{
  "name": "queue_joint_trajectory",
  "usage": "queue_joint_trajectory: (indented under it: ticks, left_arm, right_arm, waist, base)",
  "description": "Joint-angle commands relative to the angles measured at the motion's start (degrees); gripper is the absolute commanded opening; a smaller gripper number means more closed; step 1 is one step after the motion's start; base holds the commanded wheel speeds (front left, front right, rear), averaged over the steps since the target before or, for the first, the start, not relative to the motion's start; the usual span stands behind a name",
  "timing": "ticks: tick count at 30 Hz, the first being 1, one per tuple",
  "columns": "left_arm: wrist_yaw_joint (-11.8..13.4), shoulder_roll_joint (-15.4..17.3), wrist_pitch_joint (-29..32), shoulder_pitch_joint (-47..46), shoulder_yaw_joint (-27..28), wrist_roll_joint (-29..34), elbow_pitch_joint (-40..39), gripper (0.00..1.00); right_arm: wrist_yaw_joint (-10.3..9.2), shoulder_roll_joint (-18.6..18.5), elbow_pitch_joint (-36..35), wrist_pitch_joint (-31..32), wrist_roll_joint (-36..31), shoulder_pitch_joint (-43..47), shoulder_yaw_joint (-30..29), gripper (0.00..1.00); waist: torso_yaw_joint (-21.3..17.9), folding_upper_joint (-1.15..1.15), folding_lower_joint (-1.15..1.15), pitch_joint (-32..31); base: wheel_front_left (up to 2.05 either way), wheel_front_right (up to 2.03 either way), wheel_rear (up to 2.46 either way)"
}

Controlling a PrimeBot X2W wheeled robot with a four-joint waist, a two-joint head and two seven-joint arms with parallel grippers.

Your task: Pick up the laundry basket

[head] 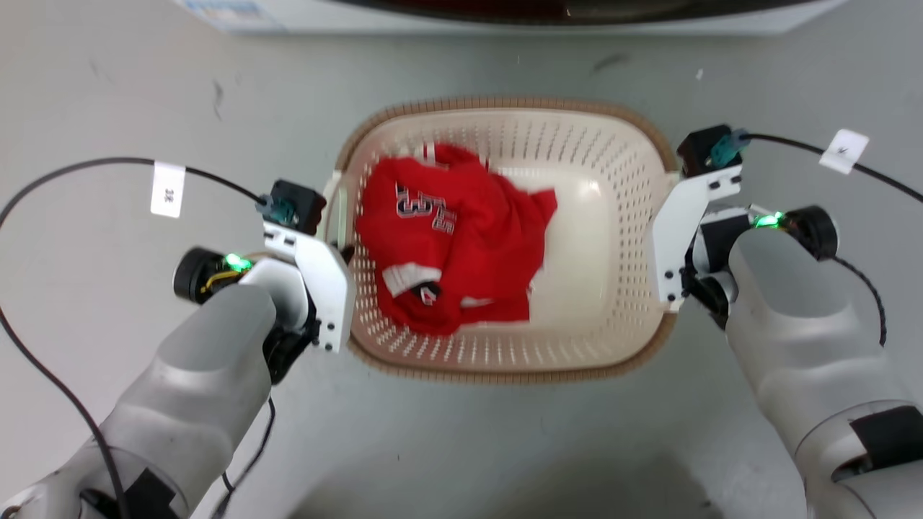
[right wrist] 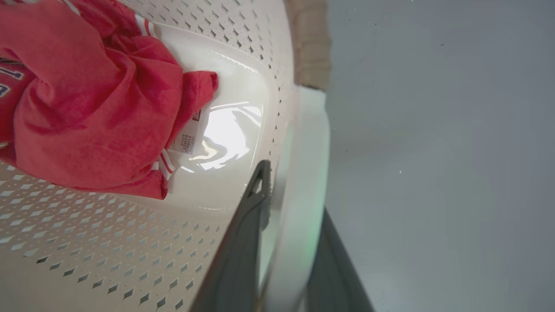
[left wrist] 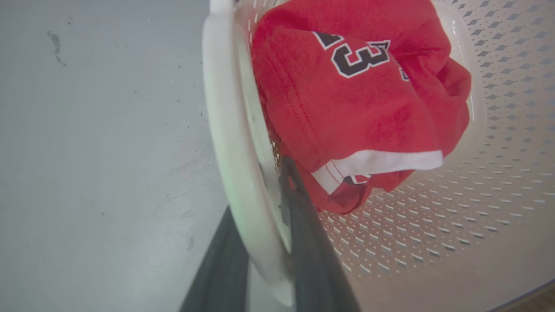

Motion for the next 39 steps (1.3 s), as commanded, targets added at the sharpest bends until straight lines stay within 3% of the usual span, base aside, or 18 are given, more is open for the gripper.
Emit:
queue_joint_trajectory:
  ticks: [1, 14, 25, 39]
  left_arm:
    - [0.04, 1.45, 1.26, 1.27, -1.06, -0.74, -0.34, 0.0]
    - [0.04, 6.9, 12.96, 5.4, -8.59, -14.11, -6.81, 0.0]
    - [0.05, 9.61, 19.1, 8.78, -11.19, -20.9, -7.48, 0.0]
    - [0.06, 10.77, 26.47, 13.51, -13.43, -25.61, -8.06, 0.0]
  right_arm:
    - [-0.04, -0.72, 0.0, 0.96, 0.01, 0.69, 0.44, 0.0]
    - [-0.03, -0.78, -2.97, 18.74, 12.25, 7.05, 10.47, 0.0]
    - [0.05, -0.79, -6.29, 23.59, 19.94, 10.94, 17.96, 0.0]
    - [0.05, -0.84, -5.5, 29.54, 25.85, 14.89, 23.76, 0.0]
  waist:
    - [-0.26, 0.0, 0.0, -4.52]
    - [-0.65, 0.0, 0.0, -22.93]
    - [-1.93, 0.0, 0.0, -33.25]
    - [-2.51, 0.0, 0.0, -41.1]
  base:
    - [0.0, 0.0, 0.0]
    - [0.0, 0.0, 0.0]
    - [0.0, 0.0, 0.0]
    - [0.0, 0.0, 0.0]
